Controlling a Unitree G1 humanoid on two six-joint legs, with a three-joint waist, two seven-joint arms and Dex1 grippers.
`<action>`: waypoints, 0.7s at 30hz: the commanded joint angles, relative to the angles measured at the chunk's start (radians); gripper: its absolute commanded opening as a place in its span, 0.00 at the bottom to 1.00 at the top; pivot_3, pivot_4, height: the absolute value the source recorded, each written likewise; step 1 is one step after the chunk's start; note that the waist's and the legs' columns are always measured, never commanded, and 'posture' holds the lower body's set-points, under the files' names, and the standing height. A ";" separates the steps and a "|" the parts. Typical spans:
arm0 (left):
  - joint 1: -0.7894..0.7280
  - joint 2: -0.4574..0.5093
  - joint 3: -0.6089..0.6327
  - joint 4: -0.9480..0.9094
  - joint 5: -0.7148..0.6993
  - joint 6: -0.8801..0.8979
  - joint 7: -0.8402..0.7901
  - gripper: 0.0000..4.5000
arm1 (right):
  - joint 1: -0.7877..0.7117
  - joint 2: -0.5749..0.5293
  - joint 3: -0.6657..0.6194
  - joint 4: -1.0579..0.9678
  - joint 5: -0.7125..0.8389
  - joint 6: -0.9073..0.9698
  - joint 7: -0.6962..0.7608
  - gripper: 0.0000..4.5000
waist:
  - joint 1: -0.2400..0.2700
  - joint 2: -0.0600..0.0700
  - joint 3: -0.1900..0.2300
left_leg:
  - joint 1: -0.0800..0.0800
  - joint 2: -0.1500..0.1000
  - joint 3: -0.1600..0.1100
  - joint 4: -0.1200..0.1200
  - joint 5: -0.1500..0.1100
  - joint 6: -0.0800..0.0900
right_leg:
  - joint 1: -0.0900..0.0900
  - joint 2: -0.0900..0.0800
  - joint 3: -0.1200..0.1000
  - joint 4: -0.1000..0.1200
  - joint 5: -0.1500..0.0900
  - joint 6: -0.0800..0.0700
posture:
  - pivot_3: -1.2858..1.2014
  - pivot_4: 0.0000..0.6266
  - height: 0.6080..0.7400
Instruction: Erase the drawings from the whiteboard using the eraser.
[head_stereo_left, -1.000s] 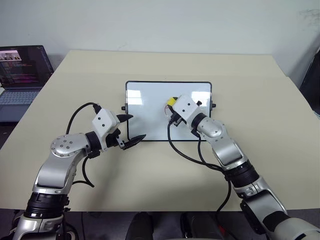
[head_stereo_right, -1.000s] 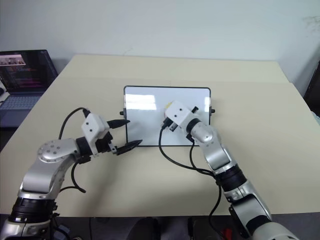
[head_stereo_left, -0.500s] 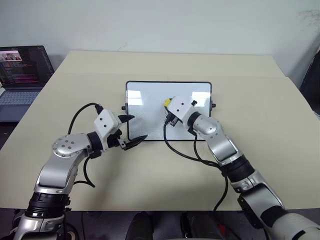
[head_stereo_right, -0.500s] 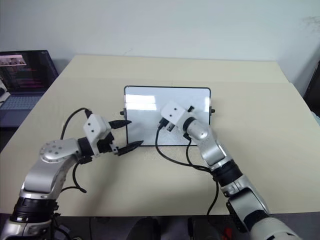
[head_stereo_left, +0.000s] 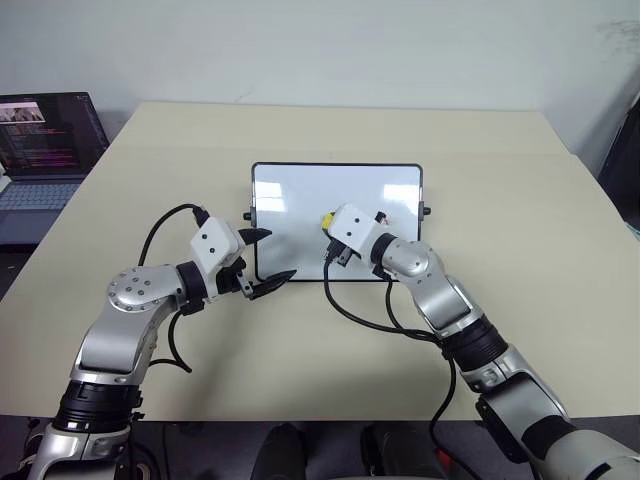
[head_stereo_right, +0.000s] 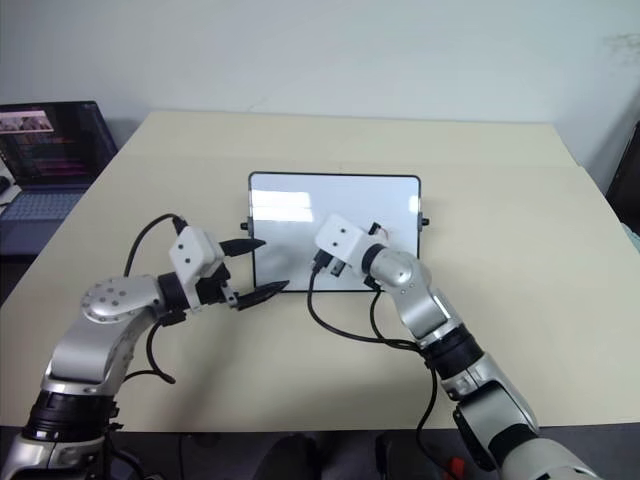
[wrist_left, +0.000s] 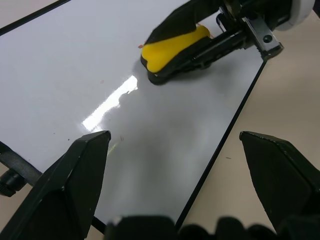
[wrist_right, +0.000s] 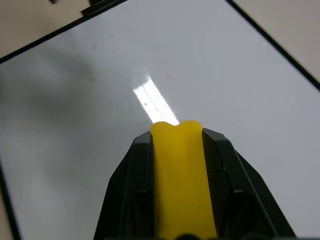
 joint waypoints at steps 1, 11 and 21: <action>-0.010 0.002 0.007 -0.013 -0.002 -0.016 -0.003 1.00 | -0.024 -0.016 -0.044 0.005 -0.016 0.005 -0.027 0.22 | 0.000 0.000 0.000 | 0.000 0.000 0.000 0.000 0.000 0.000 | 0.000 0.000 0.000 0.000 0.000 0.000 | 0.52 0.24 1.00; -0.019 0.001 0.002 -0.005 -0.001 -0.016 -0.013 1.00 | 0.047 -0.050 0.002 -0.089 0.023 0.127 0.146 0.22 | 0.001 0.000 0.000 | 0.000 0.000 0.000 0.000 0.000 0.000 | 0.000 0.000 0.000 -0.001 0.000 0.000 | 0.52 0.24 1.00; -0.017 0.001 0.005 -0.009 -0.001 -0.013 -0.015 1.00 | -0.042 -0.013 -0.060 -0.016 -0.028 0.003 -0.065 0.22 | 0.000 0.000 0.000 | 0.000 0.000 0.000 0.000 0.000 0.000 | 0.000 0.000 0.000 0.000 0.000 0.000 | 0.52 0.24 1.00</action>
